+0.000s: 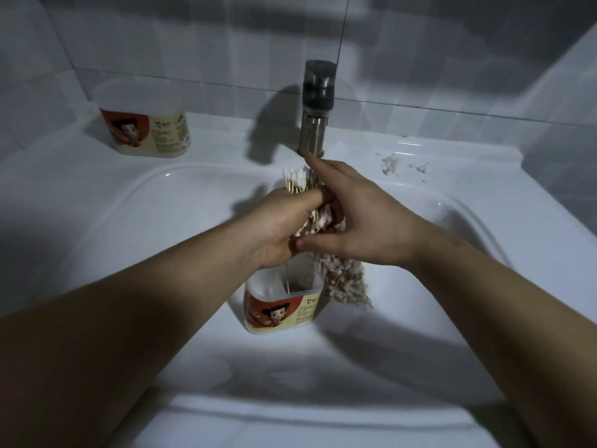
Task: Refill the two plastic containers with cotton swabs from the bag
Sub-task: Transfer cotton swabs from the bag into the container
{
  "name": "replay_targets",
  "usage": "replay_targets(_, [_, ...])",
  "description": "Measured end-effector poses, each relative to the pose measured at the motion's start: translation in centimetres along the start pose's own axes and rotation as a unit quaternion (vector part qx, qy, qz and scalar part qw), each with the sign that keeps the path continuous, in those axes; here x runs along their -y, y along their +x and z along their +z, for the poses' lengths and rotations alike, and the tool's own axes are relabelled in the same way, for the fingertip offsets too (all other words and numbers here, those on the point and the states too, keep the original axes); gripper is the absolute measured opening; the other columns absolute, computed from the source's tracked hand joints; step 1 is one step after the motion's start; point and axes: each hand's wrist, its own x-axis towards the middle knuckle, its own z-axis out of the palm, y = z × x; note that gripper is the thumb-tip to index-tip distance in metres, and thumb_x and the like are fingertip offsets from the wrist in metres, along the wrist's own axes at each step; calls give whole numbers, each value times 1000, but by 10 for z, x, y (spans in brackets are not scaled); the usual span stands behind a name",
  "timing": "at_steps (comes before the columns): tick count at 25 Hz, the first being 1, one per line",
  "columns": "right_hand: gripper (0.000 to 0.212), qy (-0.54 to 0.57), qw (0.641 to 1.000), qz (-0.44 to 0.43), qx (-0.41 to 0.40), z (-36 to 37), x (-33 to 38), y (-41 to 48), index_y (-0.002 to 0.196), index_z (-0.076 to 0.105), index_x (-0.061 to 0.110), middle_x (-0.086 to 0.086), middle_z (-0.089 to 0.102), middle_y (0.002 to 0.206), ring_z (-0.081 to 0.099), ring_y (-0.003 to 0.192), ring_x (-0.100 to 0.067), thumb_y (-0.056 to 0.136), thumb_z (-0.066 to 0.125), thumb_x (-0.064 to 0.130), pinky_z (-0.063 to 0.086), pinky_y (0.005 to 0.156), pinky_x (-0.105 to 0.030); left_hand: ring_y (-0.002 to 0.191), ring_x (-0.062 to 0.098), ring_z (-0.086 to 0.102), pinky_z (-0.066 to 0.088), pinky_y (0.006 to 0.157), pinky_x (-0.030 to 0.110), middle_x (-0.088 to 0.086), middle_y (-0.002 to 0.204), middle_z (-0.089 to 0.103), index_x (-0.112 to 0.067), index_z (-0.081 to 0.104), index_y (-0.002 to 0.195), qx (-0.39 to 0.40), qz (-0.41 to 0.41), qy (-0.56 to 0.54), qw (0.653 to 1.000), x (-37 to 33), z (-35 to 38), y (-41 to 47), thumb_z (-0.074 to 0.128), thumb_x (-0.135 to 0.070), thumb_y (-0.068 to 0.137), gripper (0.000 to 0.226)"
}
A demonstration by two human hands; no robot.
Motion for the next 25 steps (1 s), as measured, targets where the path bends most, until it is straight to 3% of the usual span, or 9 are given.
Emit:
replay_targets(3, [104,-13,999,7,-38,-8,0,-1,159,27,24,6,52,137,50,110,-3,74,86,36,36,88,-4,83,16,70,57,69,29,2,90,76,-16,75,93,14,-5,25,1000,-1,-1,0,68,-21,95,9])
replay_targets(8, [122,59,998,23,-2,-12,5,-5,159,28,26,9,45,153,44,136,-2,57,89,54,40,110,-21,104,34,73,54,93,47,15,104,77,-7,74,109,45,-6,37,998,2,-3,2,63,-11,96,17])
replay_targets(11, [105,52,998,32,-27,-13,7,-5,153,41,26,9,54,146,51,126,0,63,91,45,42,102,-12,85,19,73,56,73,32,7,92,76,-12,74,100,55,-13,37,998,2,-4,2,59,-7,97,16])
replay_targets(13, [106,47,998,29,-10,-14,7,-6,154,40,26,11,54,141,53,118,1,63,91,45,40,91,-3,89,22,73,55,76,34,10,96,76,-9,75,103,60,-15,30,998,1,-5,3,59,-6,96,18])
replay_targets(17, [108,-18,1000,18,-15,-13,8,-4,154,39,25,10,58,132,53,95,6,63,91,47,39,83,-3,76,17,69,50,65,28,5,83,73,-12,73,93,92,-32,35,995,-5,-8,2,56,-7,98,19])
replay_targets(19, [108,10,1000,12,-17,-15,7,-5,156,37,26,11,57,135,57,102,7,64,87,54,43,90,-8,64,11,65,50,55,24,0,72,69,-13,70,90,80,-36,30,996,-8,-7,0,54,-8,99,19])
replay_targets(22, [73,62,995,57,-61,-21,3,-8,149,47,29,7,63,135,61,115,-1,84,72,53,48,94,-18,59,9,61,52,58,24,-1,71,65,-14,67,96,-14,-8,5,1000,-12,-10,3,67,-16,95,2])
replay_targets(24, [35,-2,990,114,-89,-24,-4,-5,133,65,26,7,72,121,64,105,-3,98,61,32,45,88,-17,54,9,57,52,60,25,-2,64,61,-15,63,86,-59,17,-25,998,-14,-14,6,71,-16,93,10])
replay_targets(25, [29,-38,986,142,-75,-24,-7,-3,124,71,26,7,75,114,66,102,-6,99,58,21,44,87,-17,53,8,58,54,61,26,-3,61,60,-16,62,83,-72,29,-34,996,-15,-16,7,71,-17,94,15])
